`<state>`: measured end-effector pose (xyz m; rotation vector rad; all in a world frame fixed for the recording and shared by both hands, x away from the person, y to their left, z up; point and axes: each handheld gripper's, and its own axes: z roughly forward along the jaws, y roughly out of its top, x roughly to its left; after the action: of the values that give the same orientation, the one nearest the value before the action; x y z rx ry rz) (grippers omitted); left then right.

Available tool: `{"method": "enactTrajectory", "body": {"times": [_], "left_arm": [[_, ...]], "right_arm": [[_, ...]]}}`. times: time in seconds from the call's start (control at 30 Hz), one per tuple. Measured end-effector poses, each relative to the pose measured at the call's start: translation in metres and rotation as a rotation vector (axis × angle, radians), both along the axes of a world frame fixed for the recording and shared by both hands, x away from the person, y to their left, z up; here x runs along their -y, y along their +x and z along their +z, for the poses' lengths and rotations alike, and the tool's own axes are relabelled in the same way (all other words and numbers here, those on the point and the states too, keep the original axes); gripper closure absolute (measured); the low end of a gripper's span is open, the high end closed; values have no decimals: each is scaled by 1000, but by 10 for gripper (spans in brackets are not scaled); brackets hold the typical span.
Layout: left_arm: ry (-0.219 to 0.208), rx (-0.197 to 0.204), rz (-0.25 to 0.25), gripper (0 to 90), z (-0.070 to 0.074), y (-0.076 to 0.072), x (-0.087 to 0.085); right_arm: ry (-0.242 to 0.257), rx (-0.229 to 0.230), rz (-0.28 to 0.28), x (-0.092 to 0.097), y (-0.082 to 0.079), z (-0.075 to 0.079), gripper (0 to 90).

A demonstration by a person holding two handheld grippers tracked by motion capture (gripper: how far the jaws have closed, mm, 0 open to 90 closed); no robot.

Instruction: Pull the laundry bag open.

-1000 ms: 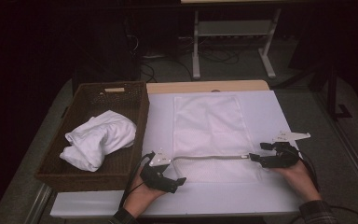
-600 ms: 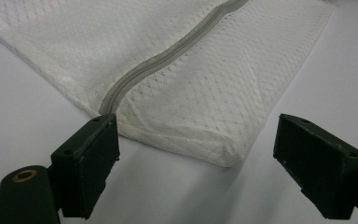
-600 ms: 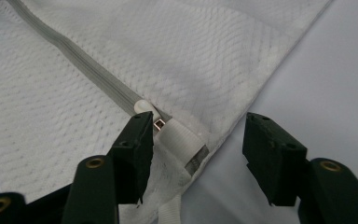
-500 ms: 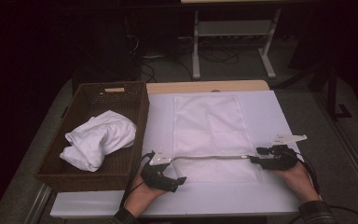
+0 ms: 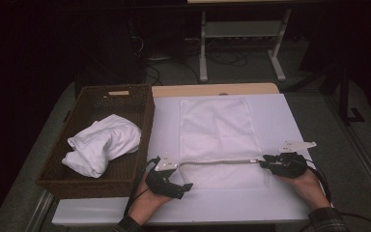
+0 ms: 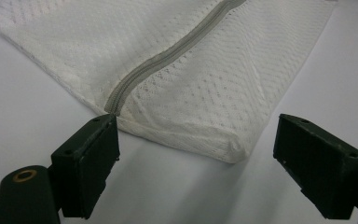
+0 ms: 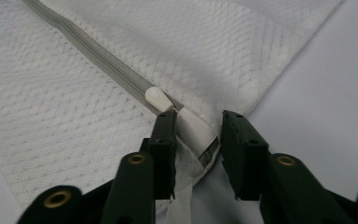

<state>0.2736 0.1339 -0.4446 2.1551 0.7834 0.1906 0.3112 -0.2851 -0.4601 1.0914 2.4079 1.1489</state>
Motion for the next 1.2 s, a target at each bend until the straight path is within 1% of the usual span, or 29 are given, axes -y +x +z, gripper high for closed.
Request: {"method": "enactTrajectory", "body": {"times": [0.07, 0.2, 0.33, 0.43, 0.47, 0.53, 0.6, 0.67, 0.7, 0.73, 0.77, 0.87, 0.97, 1.0, 1.03, 1.07, 1.2], "left_arm": [[0, -1, -2, 138, 0, 0, 0], [-2, -1, -3, 138, 0, 0, 0], [-1, -1, -4, 138, 0, 0, 0], [-1, -2, -4, 138, 0, 0, 0], [-1, -2, -4, 138, 0, 0, 0], [-1, -2, -4, 138, 0, 0, 0], [-2, -1, -4, 138, 1, 0, 0], [-2, 0, -5, 138, 1, 0, 0], [-2, 0, -5, 138, 1, 0, 0], [-2, 0, -7, 138, 1, 0, 0], [-2, -1, -9, 138, 1, 0, 0], [-8, 3, -17, 141, 2, 0, 1], [-22, 25, -24, 144, 5, 0, 2], [-22, 25, -24, 145, 5, 0, 2], [-38, 35, -19, 145, 7, 0, 3], [-44, 36, -20, 147, 8, 0, 3], [-62, 41, -38, 148, 11, 0, 8]], "right_arm": [[7, -6, 2, 0, 0, 0, 709], [23, -15, 4, 2, 1, 0, 681], [31, -19, 6, 3, 1, 0, 685], [33, -23, 8, 3, 1, 0, 732], [33, -23, 8, 3, 1, 0, 732], [36, -27, 10, 3, 1, 0, 783], [45, -29, 15, 3, 1, 0, 811], [61, -29, 19, 4, 0, 1, 829], [61, -29, 19, 4, 0, 1, 829], [63, -24, 24, 4, 0, 2, 833], [77, -16, 33, 4, -1, 4, 836], [90, -4, 49, 3, -3, 7, 838], [103, 2, 65, 2, -5, 9, 838], [103, 2, 65, 2, -5, 9, 838], [101, 7, 65, 1, -5, 10, 838], [102, 6, 76, 0, -7, 12, 838], [102, 10, 90, -3, -11, 15, 838]]}}
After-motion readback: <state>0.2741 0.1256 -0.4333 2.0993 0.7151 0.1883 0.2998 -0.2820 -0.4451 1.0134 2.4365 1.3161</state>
